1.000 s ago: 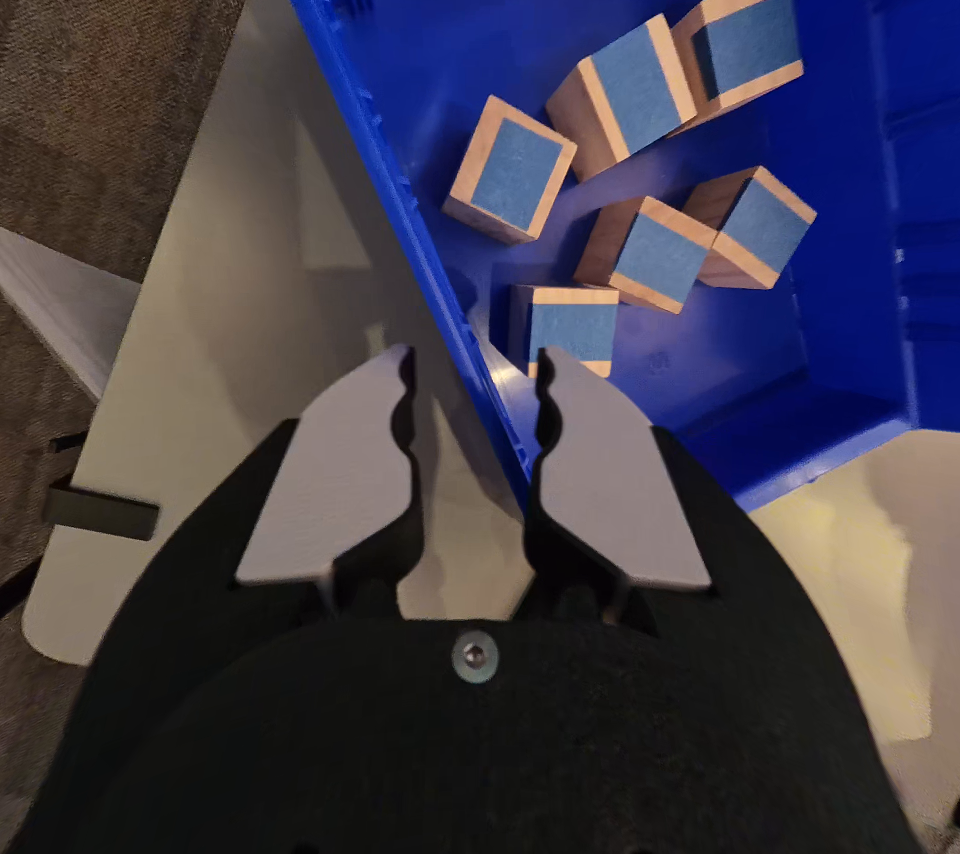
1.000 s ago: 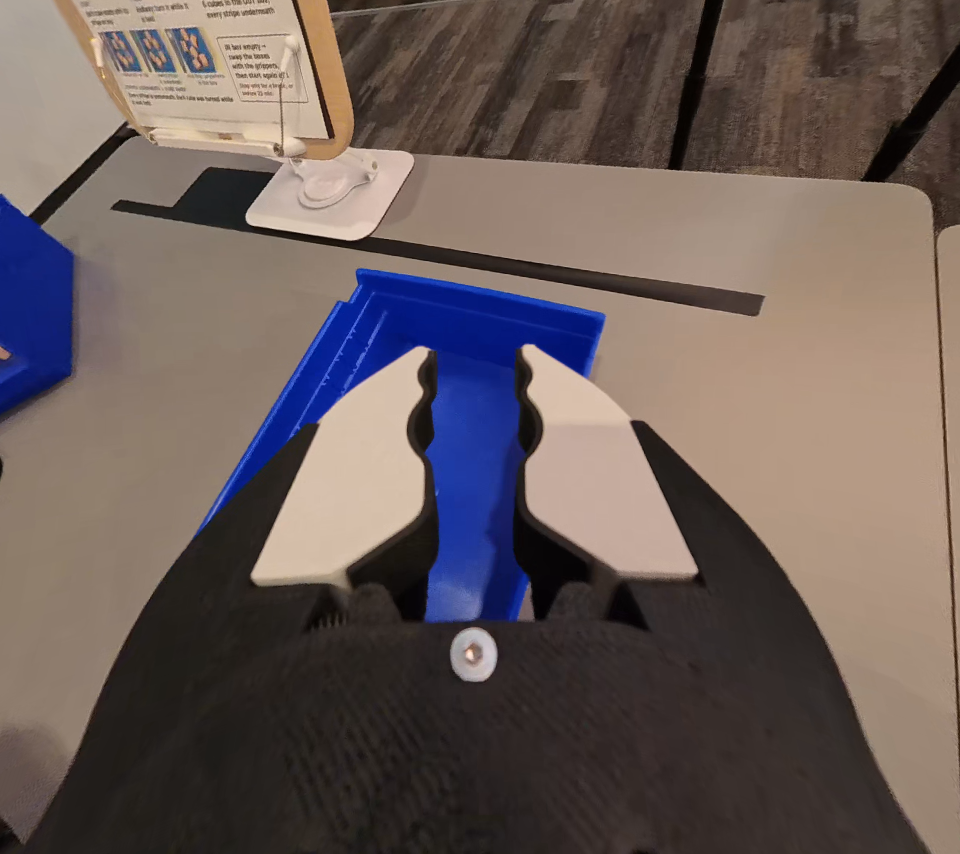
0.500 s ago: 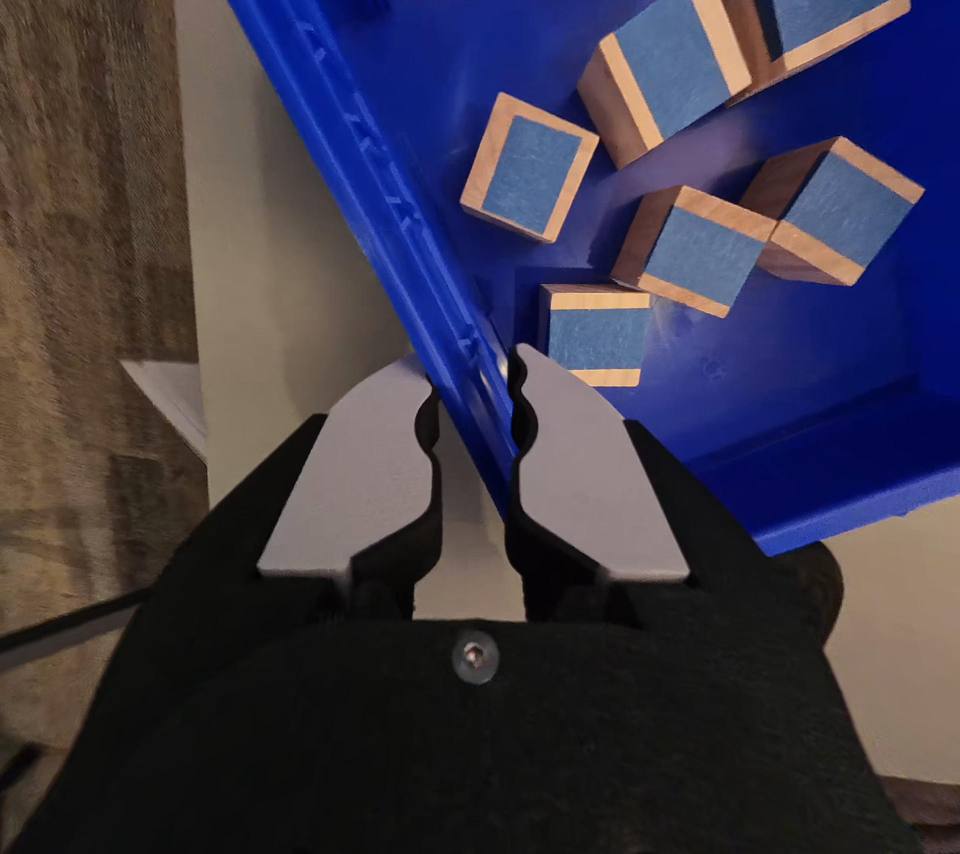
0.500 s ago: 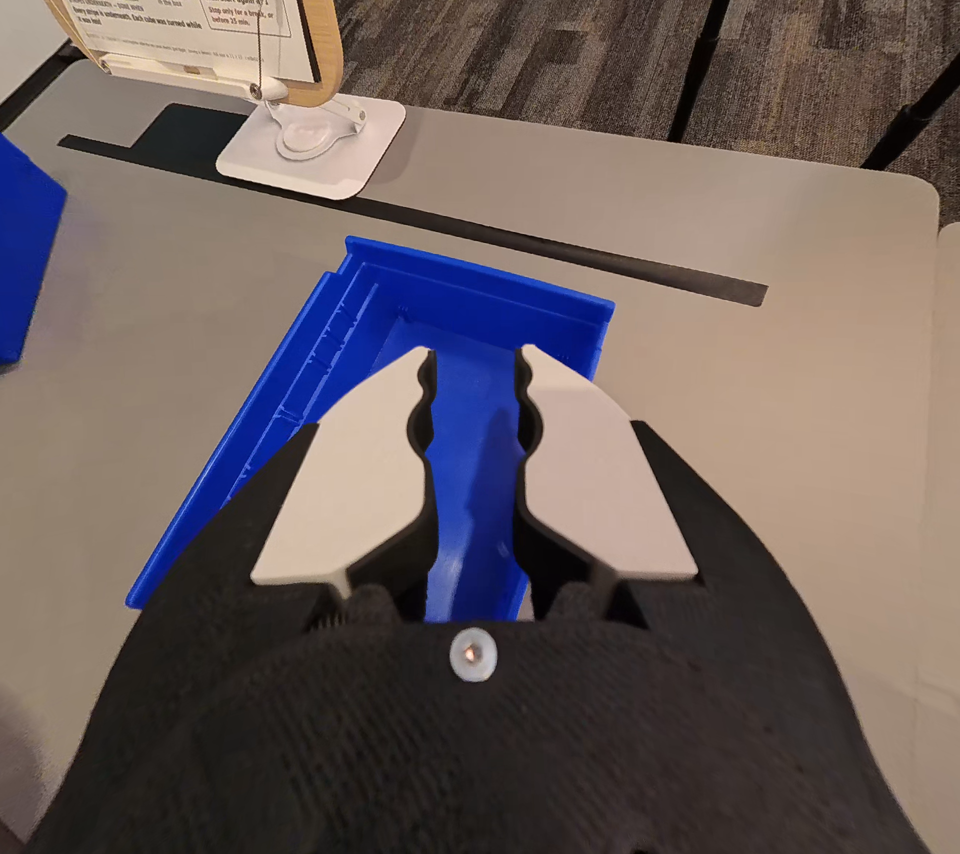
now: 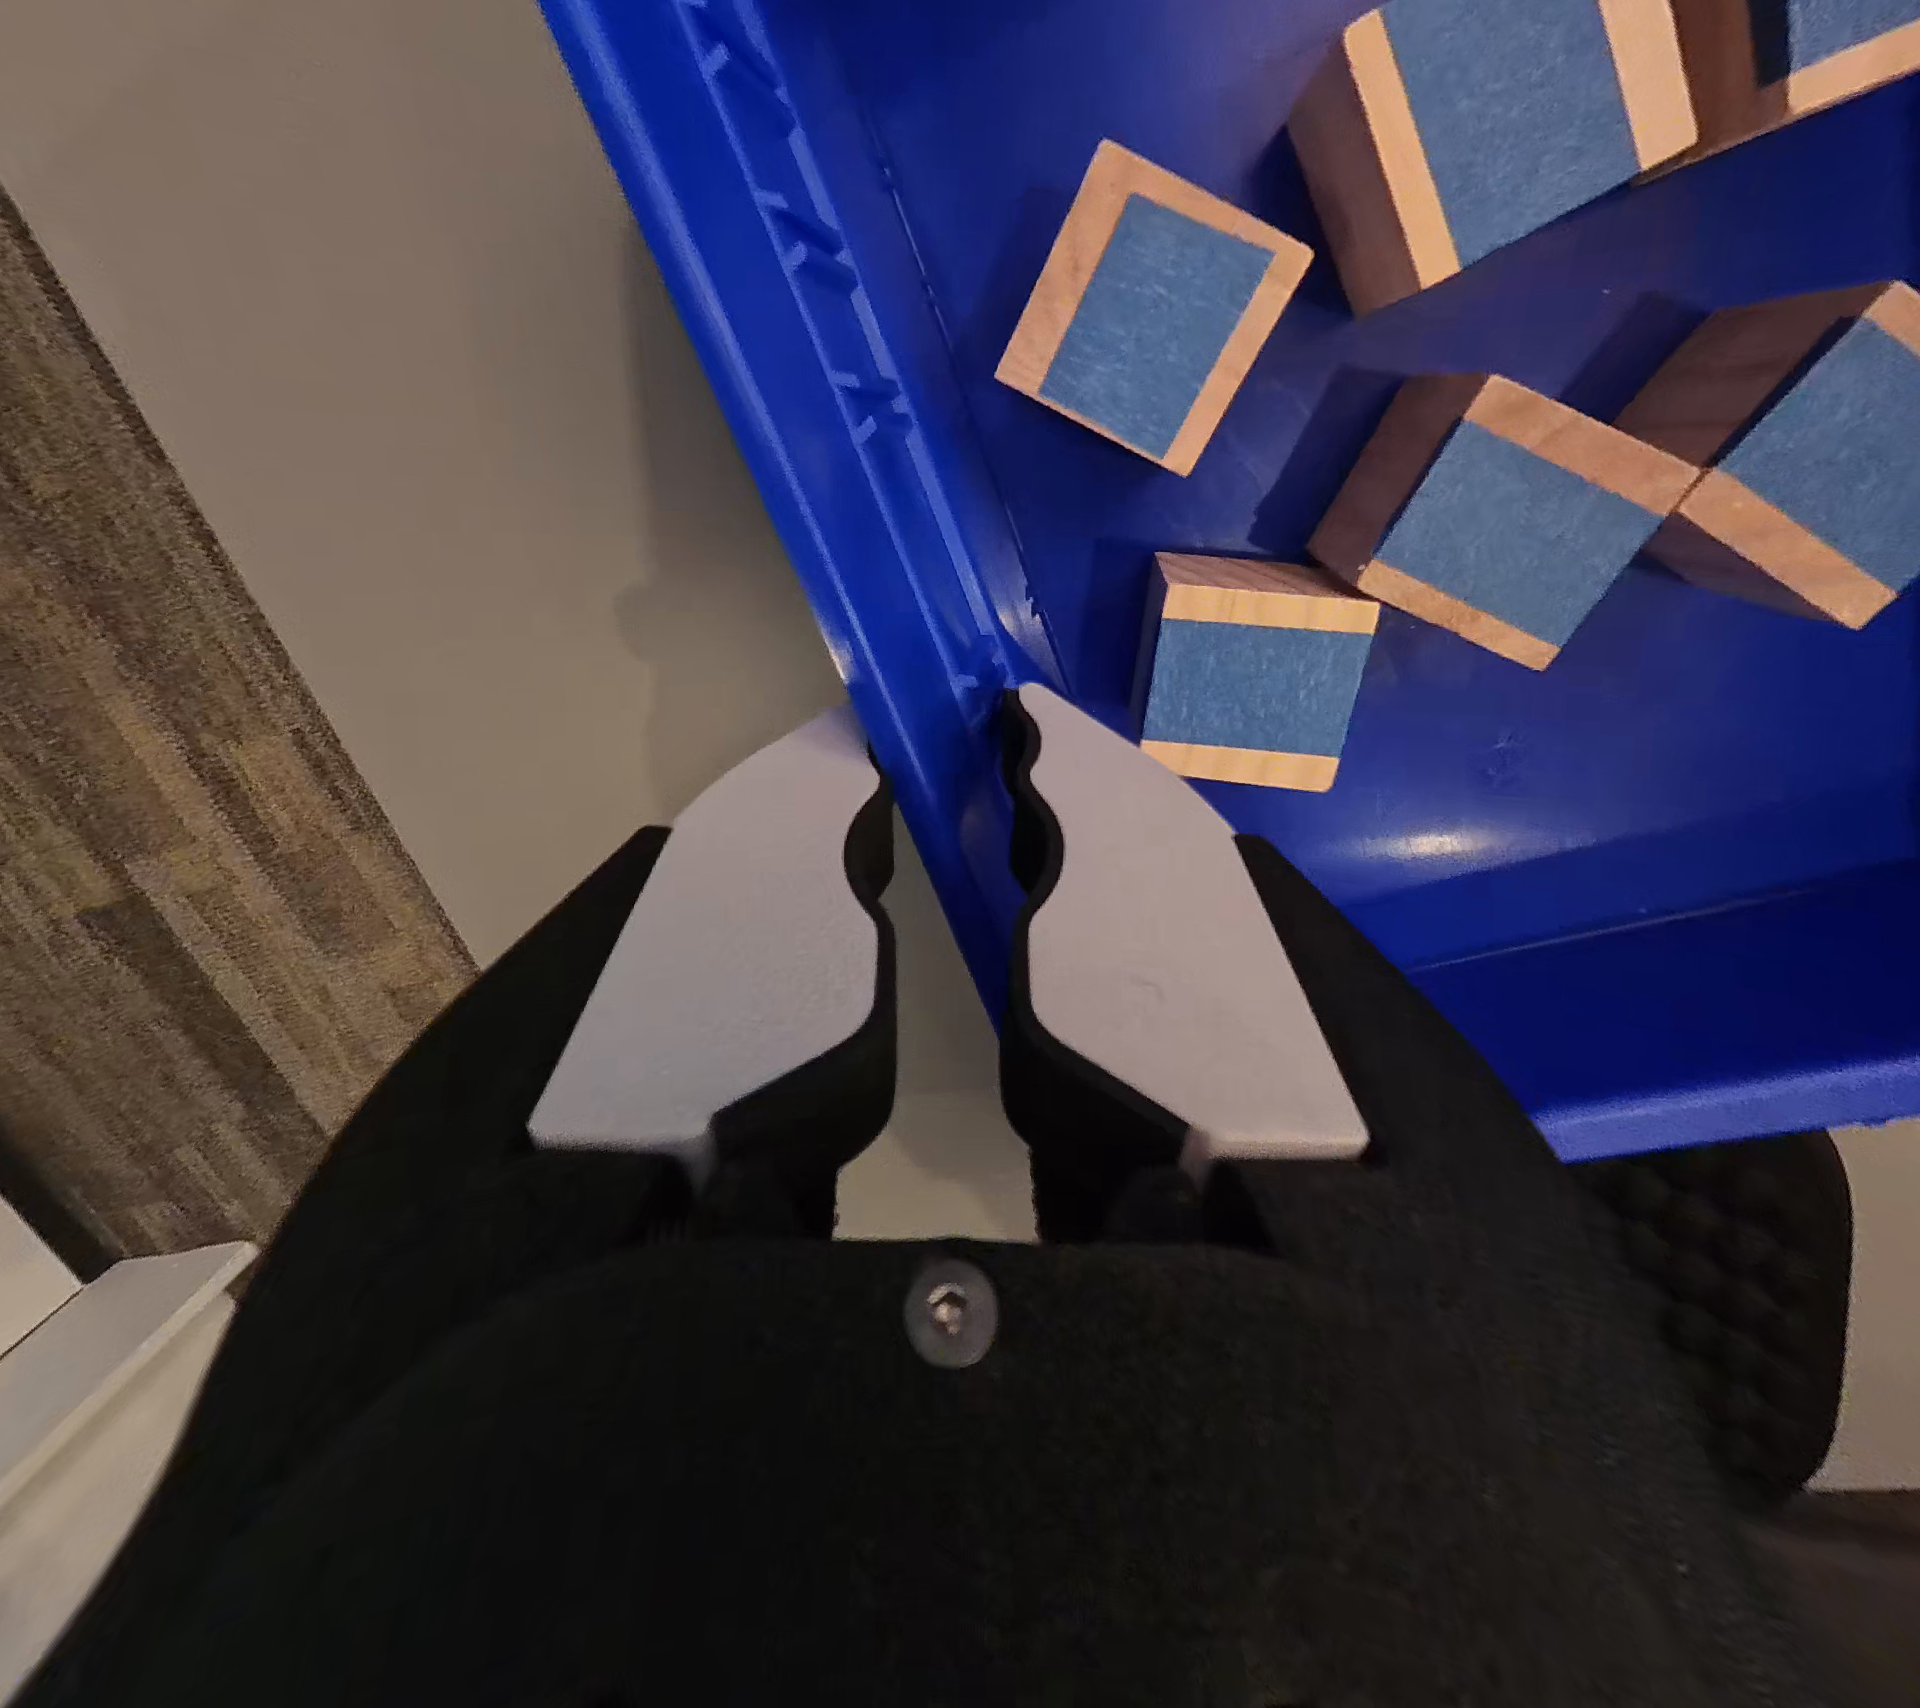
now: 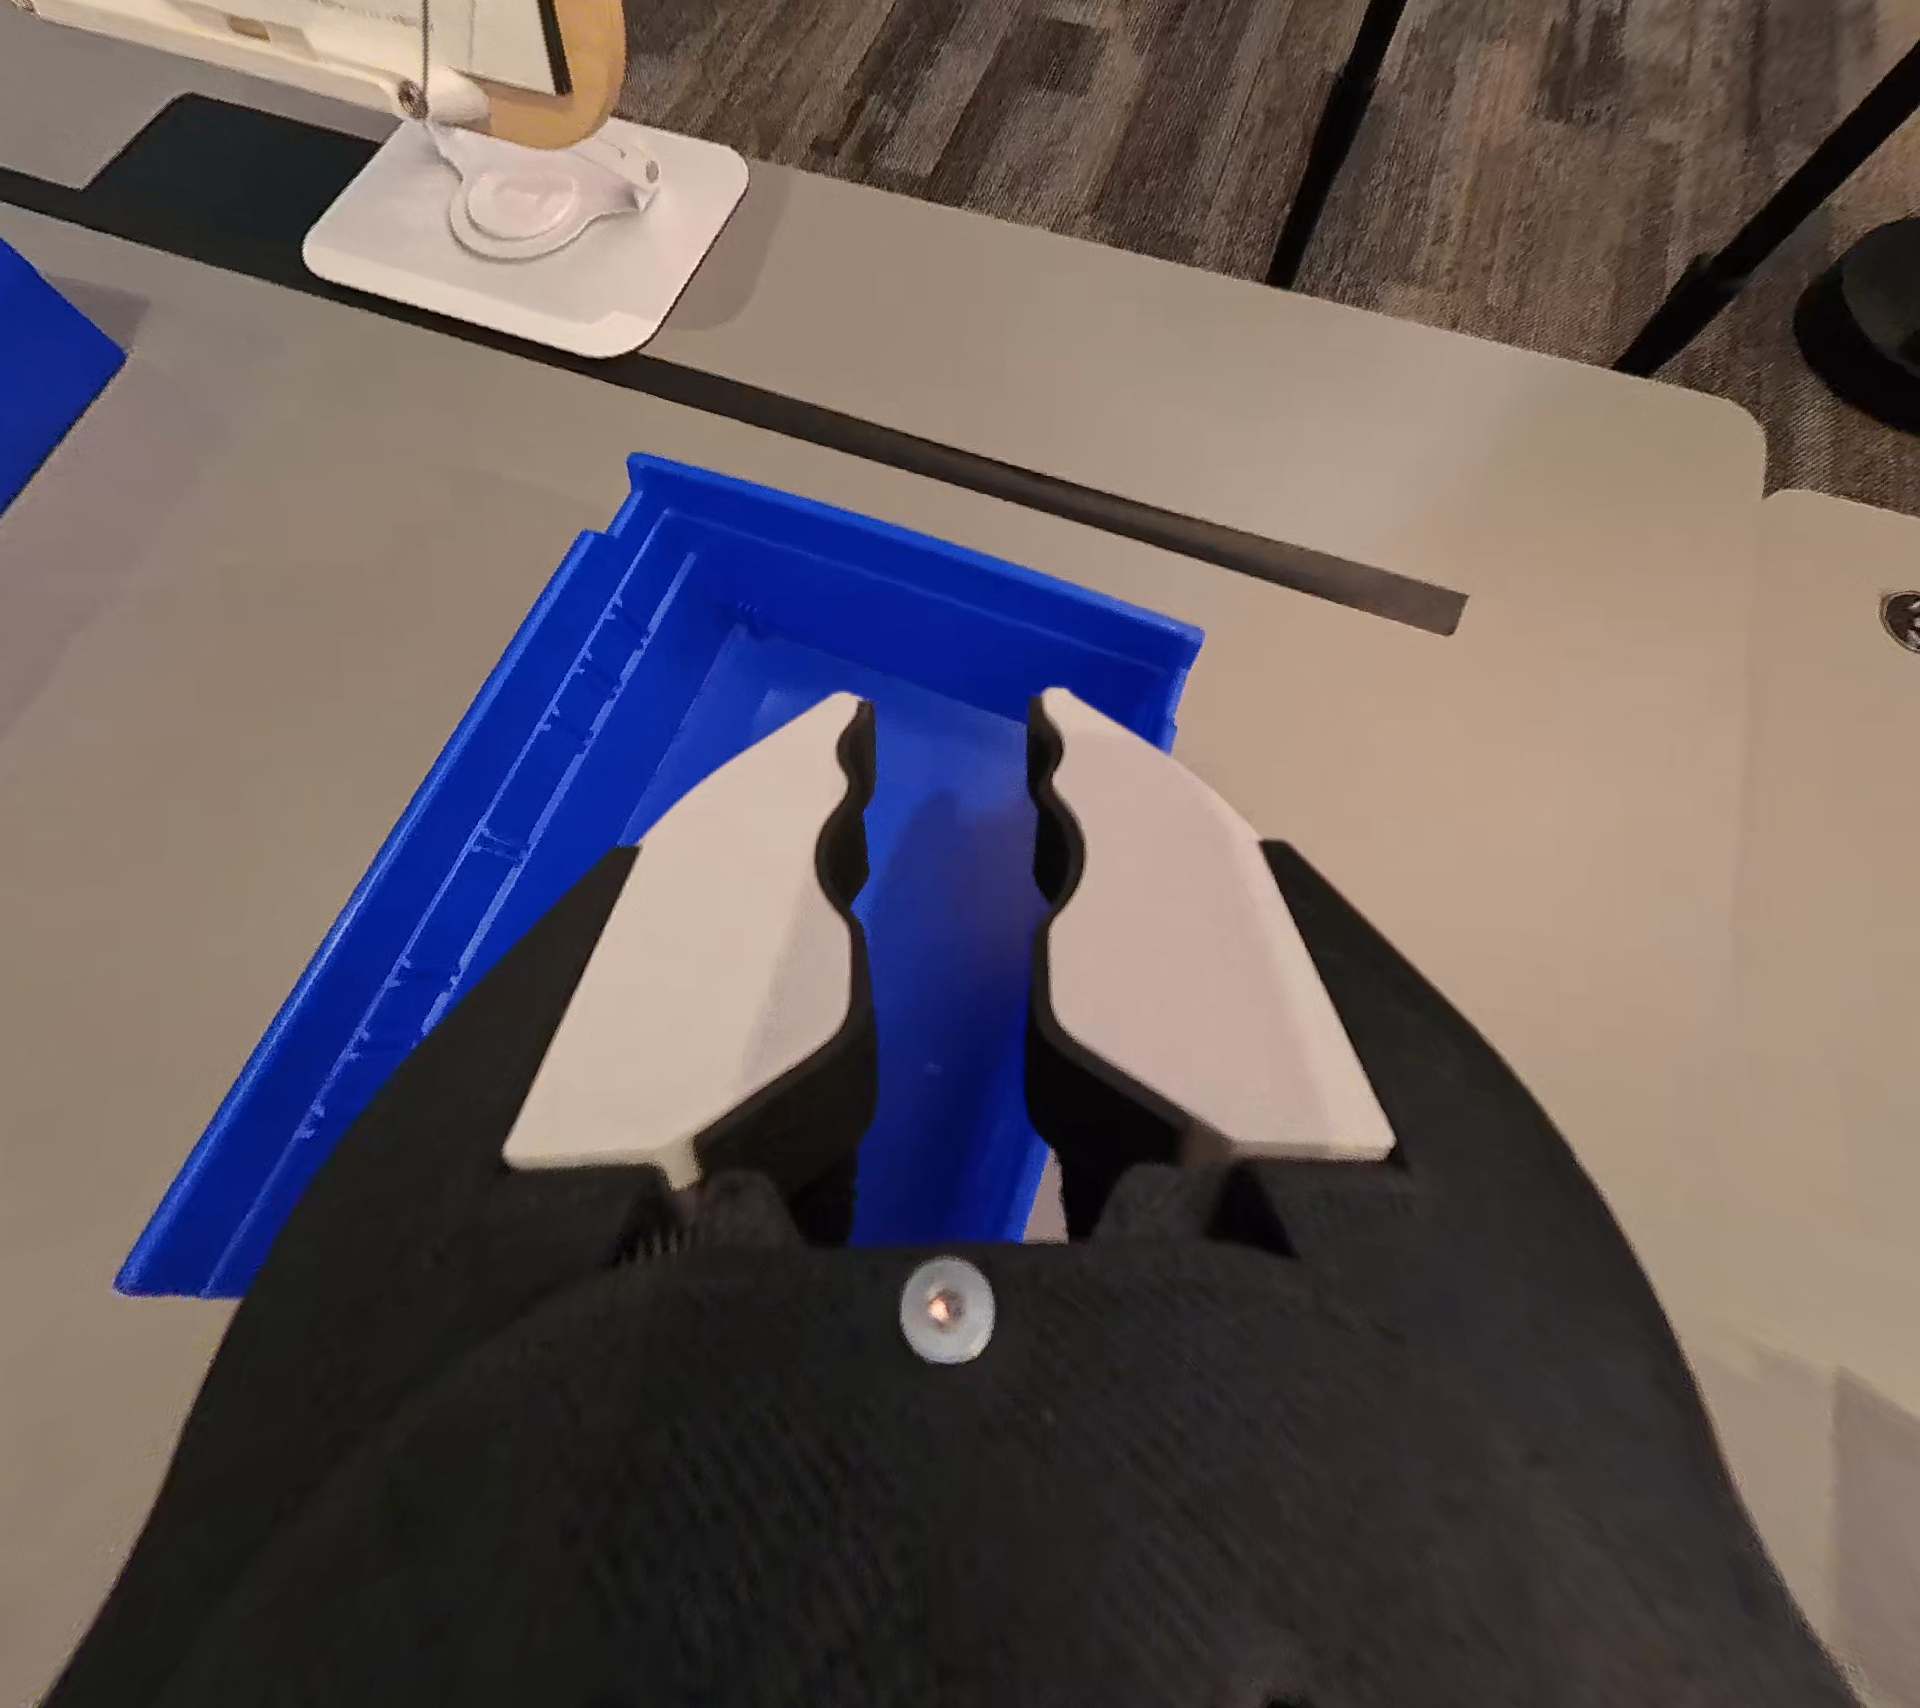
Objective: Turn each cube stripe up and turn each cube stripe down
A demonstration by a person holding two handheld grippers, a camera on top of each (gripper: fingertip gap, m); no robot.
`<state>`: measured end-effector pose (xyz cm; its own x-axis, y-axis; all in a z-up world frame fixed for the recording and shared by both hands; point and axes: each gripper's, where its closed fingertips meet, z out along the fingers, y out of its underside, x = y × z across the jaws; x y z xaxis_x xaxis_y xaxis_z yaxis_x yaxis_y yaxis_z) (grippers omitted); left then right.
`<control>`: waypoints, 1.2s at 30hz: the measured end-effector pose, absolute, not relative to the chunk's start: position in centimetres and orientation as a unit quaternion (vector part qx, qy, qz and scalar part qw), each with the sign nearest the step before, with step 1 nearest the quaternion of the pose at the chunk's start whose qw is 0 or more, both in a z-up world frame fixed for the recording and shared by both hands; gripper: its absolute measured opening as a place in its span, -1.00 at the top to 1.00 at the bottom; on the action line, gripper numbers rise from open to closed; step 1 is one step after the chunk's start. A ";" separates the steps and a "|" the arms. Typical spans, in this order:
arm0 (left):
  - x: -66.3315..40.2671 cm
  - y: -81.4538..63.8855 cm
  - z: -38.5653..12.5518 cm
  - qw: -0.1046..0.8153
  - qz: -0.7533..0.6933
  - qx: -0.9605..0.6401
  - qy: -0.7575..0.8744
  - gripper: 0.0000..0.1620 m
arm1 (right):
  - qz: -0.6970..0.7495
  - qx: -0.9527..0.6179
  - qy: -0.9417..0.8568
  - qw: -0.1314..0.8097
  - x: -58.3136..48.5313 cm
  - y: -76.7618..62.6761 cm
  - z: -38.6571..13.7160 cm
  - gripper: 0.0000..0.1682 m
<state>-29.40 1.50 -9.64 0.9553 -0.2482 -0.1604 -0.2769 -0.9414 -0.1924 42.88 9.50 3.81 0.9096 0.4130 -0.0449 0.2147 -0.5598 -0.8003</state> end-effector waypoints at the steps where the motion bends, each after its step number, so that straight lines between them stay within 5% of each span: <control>1: -29.3 1.4 -9.6 0.105 0.054 -0.984 0.132 0.79 | 0.118 -0.874 -0.178 0.436 42.8 9.5 4.0 0.65; 14: -30.0 1.4 -9.5 0.136 0.038 -0.979 0.149 0.79 | 0.093 -0.886 -0.181 0.416 42.4 10.1 2.9 0.64; 20: -28.0 3.7 -4.6 0.288 0.017 -0.945 0.156 0.40 | 0.086 -0.883 -0.184 0.422 41.6 10.4 3.2 0.64; 28: -16.9 2.3 0.9 0.407 -0.035 -0.853 0.323 0.15 | 0.067 -0.879 -0.199 0.428 40.5 11.0 3.2 0.64; 32: -13.3 1.6 0.2 0.444 -0.021 -0.814 0.374 0.22 | 0.064 -0.876 -0.207 0.430 39.9 11.0 3.4 0.64; 36: -13.0 1.1 -3.8 0.378 -0.003 -0.836 0.398 0.19 | 0.063 -0.878 -0.211 0.426 39.6 11.0 3.1 0.64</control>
<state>-13.01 1.08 -3.76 0.6839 -0.6671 -0.2954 -0.6627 -0.3985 -0.6340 39.56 11.03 3.12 0.9027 0.4246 0.0699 0.3178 -0.5484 -0.7735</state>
